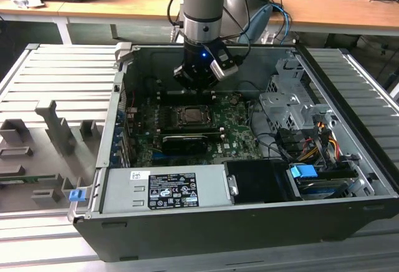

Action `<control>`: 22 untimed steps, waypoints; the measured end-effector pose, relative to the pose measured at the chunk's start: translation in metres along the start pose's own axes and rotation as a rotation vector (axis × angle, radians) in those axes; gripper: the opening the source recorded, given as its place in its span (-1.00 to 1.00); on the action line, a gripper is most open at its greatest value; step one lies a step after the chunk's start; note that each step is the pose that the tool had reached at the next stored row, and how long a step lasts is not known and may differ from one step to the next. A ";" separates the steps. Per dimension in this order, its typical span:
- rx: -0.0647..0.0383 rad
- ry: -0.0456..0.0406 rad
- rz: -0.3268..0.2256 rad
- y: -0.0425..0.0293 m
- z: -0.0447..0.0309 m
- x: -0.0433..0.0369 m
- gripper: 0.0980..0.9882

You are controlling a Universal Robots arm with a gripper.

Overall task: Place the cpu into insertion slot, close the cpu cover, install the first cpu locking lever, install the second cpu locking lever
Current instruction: 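Install the first cpu locking lever, then install the second cpu locking lever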

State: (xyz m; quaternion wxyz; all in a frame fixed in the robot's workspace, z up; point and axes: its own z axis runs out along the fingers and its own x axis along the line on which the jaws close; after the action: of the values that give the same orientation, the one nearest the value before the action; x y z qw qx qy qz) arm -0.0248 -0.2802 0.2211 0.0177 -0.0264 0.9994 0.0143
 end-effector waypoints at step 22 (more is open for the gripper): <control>-0.001 -0.0002 0.000 -0.0068 -0.0128 -0.0001 -0.98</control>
State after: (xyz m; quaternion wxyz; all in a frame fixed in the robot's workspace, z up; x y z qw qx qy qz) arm -0.0248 -0.2874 0.2336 0.0178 -0.0264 0.9994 0.0145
